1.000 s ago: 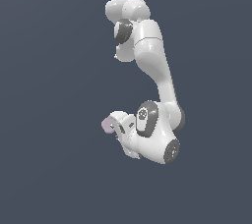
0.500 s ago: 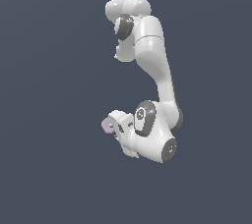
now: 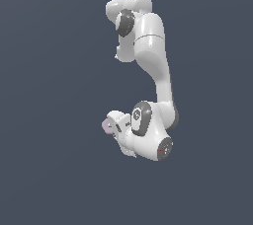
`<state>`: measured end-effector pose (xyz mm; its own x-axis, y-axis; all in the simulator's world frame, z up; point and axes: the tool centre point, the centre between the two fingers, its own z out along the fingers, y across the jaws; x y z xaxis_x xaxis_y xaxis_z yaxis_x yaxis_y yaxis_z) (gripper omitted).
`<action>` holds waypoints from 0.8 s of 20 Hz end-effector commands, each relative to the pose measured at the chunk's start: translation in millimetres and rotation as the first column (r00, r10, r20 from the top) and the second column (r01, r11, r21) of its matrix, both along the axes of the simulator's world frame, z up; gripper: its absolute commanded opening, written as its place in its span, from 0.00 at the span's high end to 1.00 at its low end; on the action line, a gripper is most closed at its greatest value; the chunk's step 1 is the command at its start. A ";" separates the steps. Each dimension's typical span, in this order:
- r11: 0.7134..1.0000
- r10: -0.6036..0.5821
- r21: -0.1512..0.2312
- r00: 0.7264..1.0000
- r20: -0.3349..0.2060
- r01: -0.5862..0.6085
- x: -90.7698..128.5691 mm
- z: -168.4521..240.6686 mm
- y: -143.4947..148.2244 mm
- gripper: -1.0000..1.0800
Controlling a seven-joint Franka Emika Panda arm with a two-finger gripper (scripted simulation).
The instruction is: Pick up the object and move it to a goal position.
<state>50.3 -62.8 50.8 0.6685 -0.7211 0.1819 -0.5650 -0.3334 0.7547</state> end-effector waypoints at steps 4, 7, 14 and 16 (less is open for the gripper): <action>1.000 0.000 -0.001 1.000 0.000 0.000 -1.4 -2.6 -2.7 0.38; 1.000 0.000 -0.001 1.000 0.000 0.000 -1.3 -2.7 -2.8 1.00; 1.000 0.000 -0.001 1.000 0.000 0.000 -1.3 -2.7 -2.8 1.00; 1.000 0.000 -0.001 1.000 0.000 0.000 -1.3 -2.7 -2.8 1.00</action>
